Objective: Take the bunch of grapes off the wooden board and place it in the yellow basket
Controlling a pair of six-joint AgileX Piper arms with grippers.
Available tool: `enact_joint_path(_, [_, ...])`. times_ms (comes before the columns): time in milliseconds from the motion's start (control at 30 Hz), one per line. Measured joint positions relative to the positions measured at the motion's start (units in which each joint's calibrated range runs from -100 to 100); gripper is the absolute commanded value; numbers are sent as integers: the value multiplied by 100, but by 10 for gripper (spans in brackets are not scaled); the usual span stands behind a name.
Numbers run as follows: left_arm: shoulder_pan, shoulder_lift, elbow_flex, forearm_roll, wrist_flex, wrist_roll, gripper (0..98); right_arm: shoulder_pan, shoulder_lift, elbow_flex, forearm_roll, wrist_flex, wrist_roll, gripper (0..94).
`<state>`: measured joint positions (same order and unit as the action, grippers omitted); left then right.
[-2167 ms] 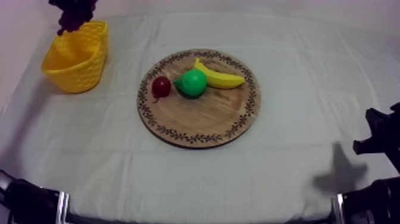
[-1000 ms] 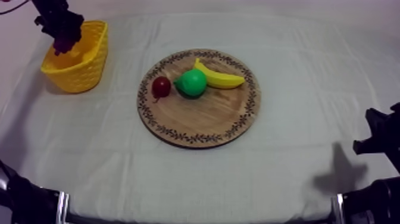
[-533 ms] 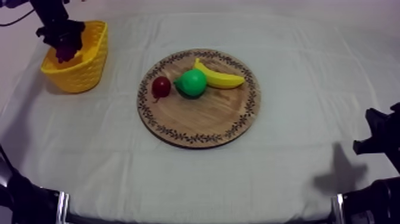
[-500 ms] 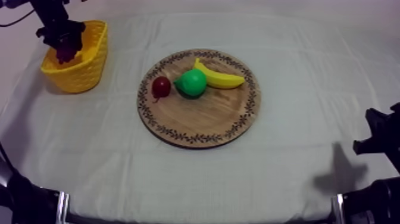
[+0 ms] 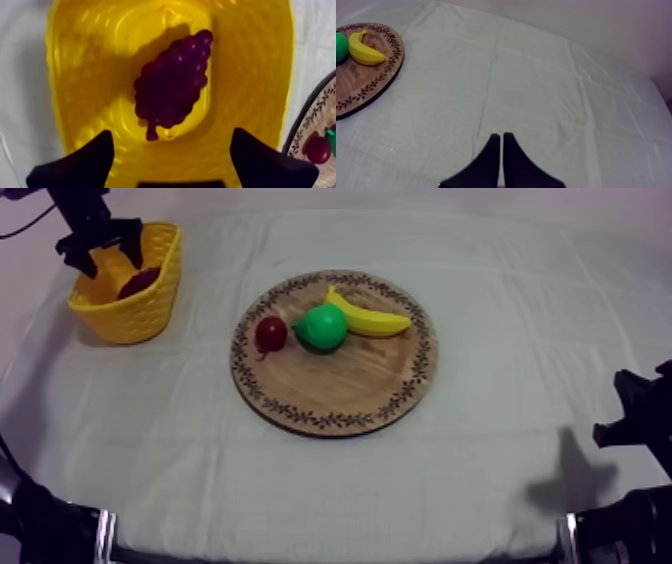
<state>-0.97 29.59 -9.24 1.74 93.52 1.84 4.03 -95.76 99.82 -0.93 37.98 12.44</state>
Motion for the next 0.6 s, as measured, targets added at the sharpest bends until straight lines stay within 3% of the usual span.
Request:
enact_joint_path(233, [5, -610, 460, 6, -53, 71, 911, 0, 0, 0, 0, 0, 0, 3])
enact_joint_path(400, [62, -1174, 900, 20, -295, -54, 791, 0, 0, 0, 0, 0, 0, 3])
enact_joint_path(600, [187, -2038, 1606, -110, -854, -105, 648, 0, 0, 0, 0, 0, 0, 3])
